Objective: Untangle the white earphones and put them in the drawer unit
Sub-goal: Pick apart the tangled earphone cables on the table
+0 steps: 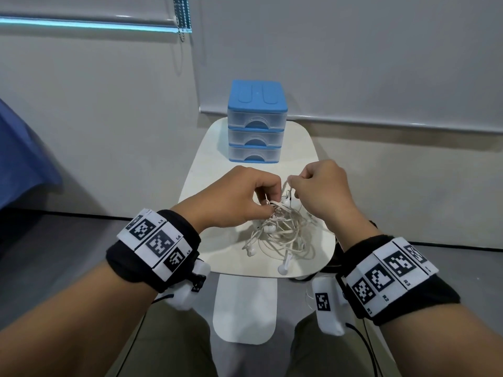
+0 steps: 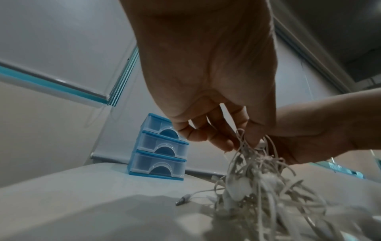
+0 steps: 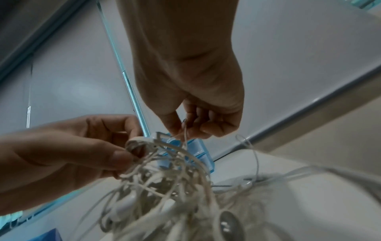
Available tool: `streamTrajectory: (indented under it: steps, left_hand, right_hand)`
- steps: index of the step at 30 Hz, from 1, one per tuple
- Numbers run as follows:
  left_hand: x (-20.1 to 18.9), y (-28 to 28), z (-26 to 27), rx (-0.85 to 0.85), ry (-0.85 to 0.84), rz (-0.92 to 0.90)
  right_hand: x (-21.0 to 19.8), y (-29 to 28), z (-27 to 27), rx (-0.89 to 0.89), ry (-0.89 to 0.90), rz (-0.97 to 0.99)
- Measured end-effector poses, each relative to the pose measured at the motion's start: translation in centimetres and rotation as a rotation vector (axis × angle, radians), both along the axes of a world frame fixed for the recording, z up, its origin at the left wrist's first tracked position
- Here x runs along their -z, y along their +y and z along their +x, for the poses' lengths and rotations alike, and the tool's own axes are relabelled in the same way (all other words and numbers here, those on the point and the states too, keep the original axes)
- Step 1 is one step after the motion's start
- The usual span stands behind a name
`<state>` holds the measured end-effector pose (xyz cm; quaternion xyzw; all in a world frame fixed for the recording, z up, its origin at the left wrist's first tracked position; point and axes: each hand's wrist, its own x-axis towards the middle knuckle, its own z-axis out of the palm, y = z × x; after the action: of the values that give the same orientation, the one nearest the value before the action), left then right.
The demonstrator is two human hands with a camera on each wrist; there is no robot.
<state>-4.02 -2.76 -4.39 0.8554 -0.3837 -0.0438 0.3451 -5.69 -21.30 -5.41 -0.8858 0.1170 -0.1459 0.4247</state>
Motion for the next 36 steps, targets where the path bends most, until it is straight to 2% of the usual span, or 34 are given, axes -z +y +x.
streamTrajectory:
  steps: [3, 8, 16, 20, 26, 31, 33, 36]
  left_hand:
    - [0.1, 0.2, 0.0, -0.01, -0.003, -0.018]
    - [0.5, -0.2, -0.1, -0.025, 0.022, -0.088]
    - [1.3, 0.1, 0.0, -0.125, 0.096, -0.178]
    - [1.4, 0.1, -0.1, -0.117, 0.193, -0.153]
    - [1.1, -0.1, 0.1, -0.16, 0.133, -0.054]
    - [0.6, 0.4, 0.2, -0.204, 0.108, 0.08]
    - [0.4, 1.1, 0.4, -0.245, 0.114, 0.106]
    - [-0.2, 2.2, 0.9, -0.304, 0.117, 0.111]
  right_hand:
    - [0.1, -0.1, 0.0, -0.055, 0.0, 0.065]
    - [-0.1, 0.1, 0.0, -0.165, 0.074, 0.381]
    - [-0.5, 0.1, -0.5, -0.21, 0.108, 0.569]
    - [0.0, 0.3, -0.6, -0.218, 0.138, 0.569]
    - [0.1, 0.4, -0.5, -0.256, 0.216, 0.513]
    - [-1.4, 0.1, -1.1, -0.45, 0.344, 0.268]
    - [-2.5, -0.1, -1.2, -0.483, 0.284, 0.288]
    - [-4.0, -0.7, -1.1, -0.416, 0.075, 0.42]
